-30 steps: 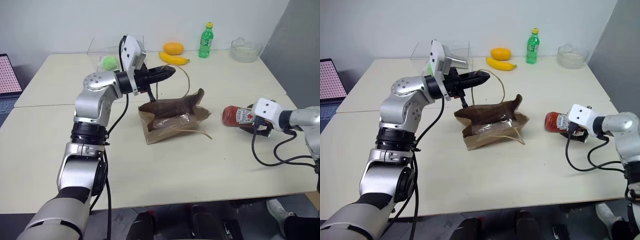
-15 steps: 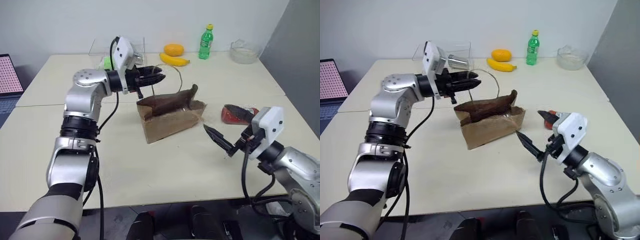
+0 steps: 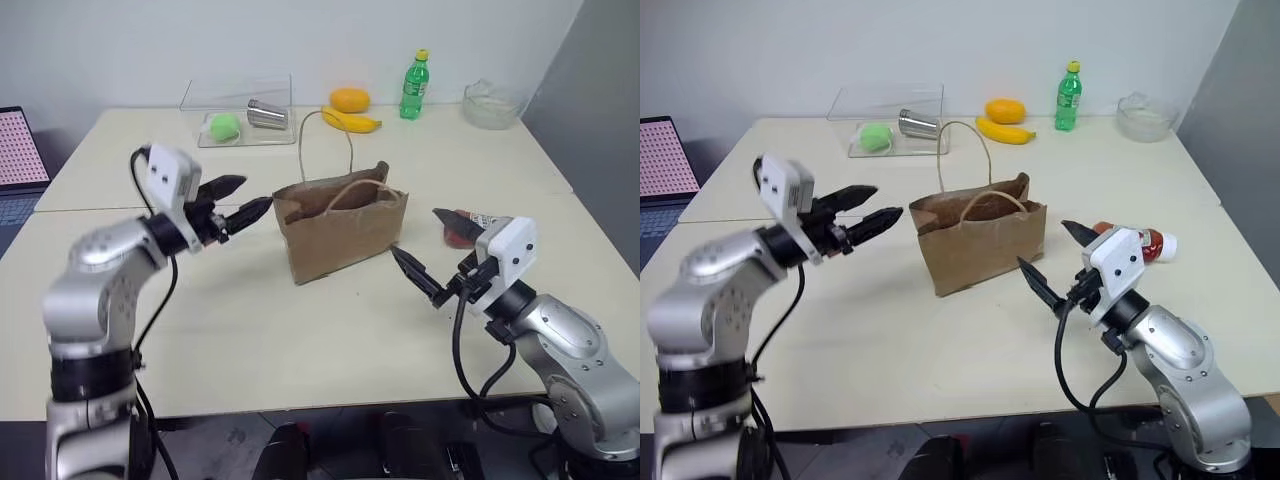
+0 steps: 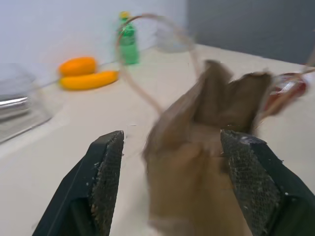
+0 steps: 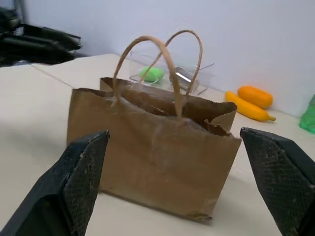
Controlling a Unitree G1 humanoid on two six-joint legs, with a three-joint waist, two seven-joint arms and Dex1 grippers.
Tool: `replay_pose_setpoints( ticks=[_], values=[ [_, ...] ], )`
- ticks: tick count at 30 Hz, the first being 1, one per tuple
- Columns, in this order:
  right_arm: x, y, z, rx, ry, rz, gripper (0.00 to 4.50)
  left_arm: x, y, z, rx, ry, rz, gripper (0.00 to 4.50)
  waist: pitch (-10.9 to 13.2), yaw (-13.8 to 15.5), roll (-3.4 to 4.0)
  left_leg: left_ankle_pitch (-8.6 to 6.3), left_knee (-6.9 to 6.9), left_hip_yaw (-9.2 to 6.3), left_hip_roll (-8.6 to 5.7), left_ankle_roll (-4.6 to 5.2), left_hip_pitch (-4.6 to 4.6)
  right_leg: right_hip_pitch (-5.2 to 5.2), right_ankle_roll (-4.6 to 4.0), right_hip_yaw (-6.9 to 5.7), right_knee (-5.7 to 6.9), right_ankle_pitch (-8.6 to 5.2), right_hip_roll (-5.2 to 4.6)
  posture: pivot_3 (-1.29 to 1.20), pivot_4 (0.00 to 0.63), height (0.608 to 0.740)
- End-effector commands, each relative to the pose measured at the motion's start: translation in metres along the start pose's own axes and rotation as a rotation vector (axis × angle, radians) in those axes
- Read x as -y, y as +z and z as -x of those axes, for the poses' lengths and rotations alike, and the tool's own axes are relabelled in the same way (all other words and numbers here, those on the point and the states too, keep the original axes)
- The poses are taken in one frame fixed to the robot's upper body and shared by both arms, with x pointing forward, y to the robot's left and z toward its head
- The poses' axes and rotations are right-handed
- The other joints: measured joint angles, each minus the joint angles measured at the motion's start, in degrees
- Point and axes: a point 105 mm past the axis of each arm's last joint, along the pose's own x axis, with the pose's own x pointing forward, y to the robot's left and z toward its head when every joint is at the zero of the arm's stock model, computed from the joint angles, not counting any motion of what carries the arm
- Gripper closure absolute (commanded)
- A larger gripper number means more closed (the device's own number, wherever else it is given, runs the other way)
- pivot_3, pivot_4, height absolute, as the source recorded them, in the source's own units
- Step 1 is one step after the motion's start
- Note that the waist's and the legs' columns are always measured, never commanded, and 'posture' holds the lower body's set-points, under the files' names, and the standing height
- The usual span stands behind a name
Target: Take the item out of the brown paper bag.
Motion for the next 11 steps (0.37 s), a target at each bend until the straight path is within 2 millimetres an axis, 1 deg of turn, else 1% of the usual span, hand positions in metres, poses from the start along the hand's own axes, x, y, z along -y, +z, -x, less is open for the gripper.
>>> replay_pose_setpoints(
  ticks=[1, 4, 6, 8, 9, 11],
  values=[
    [-0.001, -0.006, 0.007, 0.038, -0.055, 0.022, 0.00, 0.001, -0.004, 0.013, 0.028, 0.192, -0.131, 1.23, -0.01, 0.35, -0.03, 0.00, 0.01, 0.00, 0.00, 0.00, -0.01, -0.01, 0.00, -0.01, 0.02, 0.00, 0.00, 0.00, 0.150, 0.740],
    [-0.003, -0.018, 0.013, 0.061, -0.087, 0.010, 0.00, 0.004, -0.017, 0.021, 0.024, 0.313, -0.176, 1.23, -0.02, 1.18, -0.04, 0.00, 0.00, 0.02, -0.01, 0.00, 0.00, 0.00, 0.00, 0.01, -0.01, 0.00, -0.01, 0.00, 0.150, 0.740],
    [0.004, -0.025, 0.018, 0.097, -0.192, -0.023, 0.00, 0.012, -0.031, 0.024, 0.029, 0.344, -0.147, 1.23, -0.08, 1.26, -0.04, 0.00, 0.01, 0.06, -0.02, 0.00, 0.04, 0.03, 0.00, 0.04, -0.02, 0.01, -0.01, 0.00, 0.150, 0.740],
    [0.008, -0.029, 0.022, 0.123, -0.243, -0.018, 0.00, 0.017, -0.039, 0.024, 0.043, 0.367, -0.116, 1.23, -0.11, 1.25, -0.04, -0.01, -0.01, 0.10, 0.00, 0.00, 0.14, 0.10, 0.00, 0.07, -0.03, 0.01, -0.01, 0.00, 0.150, 0.740],
    [0.010, -0.031, 0.022, 0.129, -0.263, -0.025, 0.00, 0.018, -0.041, 0.023, 0.039, 0.379, -0.102, 1.23, -0.11, 1.26, -0.03, 0.00, -0.03, 0.14, -0.01, 0.00, 0.16, 0.11, 0.00, 0.09, -0.03, 0.01, 0.00, 0.00, 0.150, 0.740],
    [0.013, -0.034, 0.022, 0.133, -0.280, -0.025, 0.00, 0.024, -0.040, 0.019, 0.079, 0.376, -0.073, 1.23, -0.11, 1.25, -0.03, -0.01, -0.02, 0.14, 0.01, 0.00, 0.18, 0.13, 0.00, 0.08, -0.03, 0.01, 0.01, 0.00, 0.150, 0.740]
  ],
)
